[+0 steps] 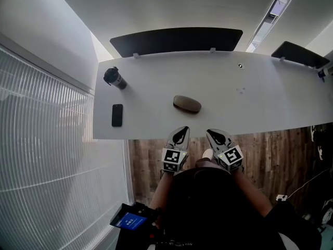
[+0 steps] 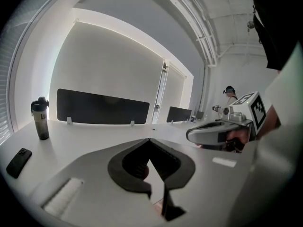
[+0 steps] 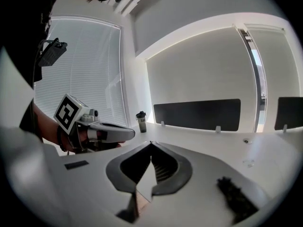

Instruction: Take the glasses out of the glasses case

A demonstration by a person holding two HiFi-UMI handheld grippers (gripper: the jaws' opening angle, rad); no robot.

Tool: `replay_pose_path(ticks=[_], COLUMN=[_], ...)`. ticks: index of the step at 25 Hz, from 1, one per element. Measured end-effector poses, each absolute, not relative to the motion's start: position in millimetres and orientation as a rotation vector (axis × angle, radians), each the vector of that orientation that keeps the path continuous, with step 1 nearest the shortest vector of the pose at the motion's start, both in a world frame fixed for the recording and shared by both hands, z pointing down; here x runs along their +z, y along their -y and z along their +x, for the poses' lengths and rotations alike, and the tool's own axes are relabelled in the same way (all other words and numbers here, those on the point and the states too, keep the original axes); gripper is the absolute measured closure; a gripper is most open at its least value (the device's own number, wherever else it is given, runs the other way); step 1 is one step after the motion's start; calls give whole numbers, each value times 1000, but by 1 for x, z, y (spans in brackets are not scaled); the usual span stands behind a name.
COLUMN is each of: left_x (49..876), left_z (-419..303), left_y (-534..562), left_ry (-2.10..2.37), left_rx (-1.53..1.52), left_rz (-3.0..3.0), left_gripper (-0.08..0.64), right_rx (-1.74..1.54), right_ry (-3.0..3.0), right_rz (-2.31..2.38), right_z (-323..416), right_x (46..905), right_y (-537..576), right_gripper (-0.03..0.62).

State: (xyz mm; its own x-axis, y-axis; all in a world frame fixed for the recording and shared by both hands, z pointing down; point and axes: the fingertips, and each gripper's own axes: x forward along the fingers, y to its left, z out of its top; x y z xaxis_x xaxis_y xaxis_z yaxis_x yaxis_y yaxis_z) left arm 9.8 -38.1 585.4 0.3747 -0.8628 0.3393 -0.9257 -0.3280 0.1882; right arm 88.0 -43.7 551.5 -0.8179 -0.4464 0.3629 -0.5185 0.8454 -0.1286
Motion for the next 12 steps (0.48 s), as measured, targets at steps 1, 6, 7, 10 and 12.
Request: replay_pose_path(ticks=[1,6,7,10,12], left_x=[586,592,591,584,589], left_z=[17,50,56,71,76], left_y=[43,67,73,88,89], left_ry=[1568,1591,1597,1627,1623], left_rx=[246,239,241,242,253], left_rz=[2287,2269,2264,2253,2266], left_gripper=[558,558,558,558,558], right_rx=[317,291,297,333,339], right_ry=[2691,2697,2696,2691,2693], right_rz=[721,686,686,700,703], right_z=[96,129,136,154,157], right_x=[556,559,559,563,568], right_y=[49,80,85,101,108], right_gripper=[584,584,584,584,584])
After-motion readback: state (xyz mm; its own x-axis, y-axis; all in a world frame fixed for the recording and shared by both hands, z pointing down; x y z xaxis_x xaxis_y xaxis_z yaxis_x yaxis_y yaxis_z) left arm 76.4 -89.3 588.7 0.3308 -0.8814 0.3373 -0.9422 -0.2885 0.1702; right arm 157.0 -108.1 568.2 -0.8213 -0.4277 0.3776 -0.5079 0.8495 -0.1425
